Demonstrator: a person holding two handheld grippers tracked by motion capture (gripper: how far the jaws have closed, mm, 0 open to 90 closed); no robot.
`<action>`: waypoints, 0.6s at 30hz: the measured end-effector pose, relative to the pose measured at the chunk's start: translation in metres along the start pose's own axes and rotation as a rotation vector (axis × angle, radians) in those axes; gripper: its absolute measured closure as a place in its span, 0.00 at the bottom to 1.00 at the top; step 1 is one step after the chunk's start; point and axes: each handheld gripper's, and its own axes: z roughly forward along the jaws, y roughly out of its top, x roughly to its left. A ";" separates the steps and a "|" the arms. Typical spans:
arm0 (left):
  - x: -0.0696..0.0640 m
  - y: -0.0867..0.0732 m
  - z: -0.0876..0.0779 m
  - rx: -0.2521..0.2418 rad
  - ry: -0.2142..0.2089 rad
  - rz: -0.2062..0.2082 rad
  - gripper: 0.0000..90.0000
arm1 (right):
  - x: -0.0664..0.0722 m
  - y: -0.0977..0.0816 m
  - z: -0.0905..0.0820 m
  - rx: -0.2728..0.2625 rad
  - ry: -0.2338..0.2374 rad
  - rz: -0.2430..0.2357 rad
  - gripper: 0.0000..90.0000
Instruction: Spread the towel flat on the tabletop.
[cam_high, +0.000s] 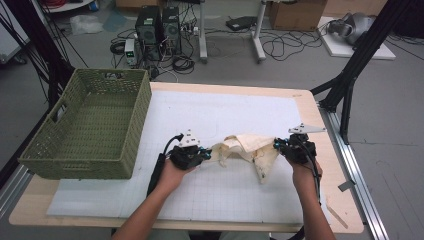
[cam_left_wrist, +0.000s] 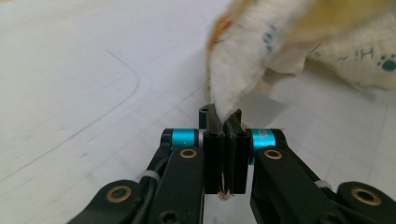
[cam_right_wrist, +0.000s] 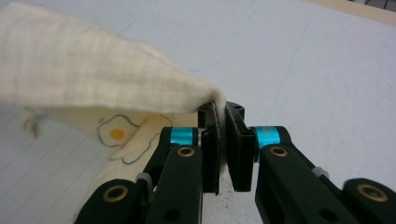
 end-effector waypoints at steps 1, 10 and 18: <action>0.003 -0.001 -0.007 -0.003 0.012 0.001 0.97 | -0.001 0.000 0.000 0.002 0.000 0.005 0.95; 0.026 -0.008 -0.064 -0.076 0.101 0.016 0.97 | 0.002 -0.002 -0.006 0.034 0.036 0.017 0.96; 0.032 -0.009 -0.045 -0.049 0.165 0.043 0.97 | -0.004 0.001 0.022 0.084 0.055 0.008 0.94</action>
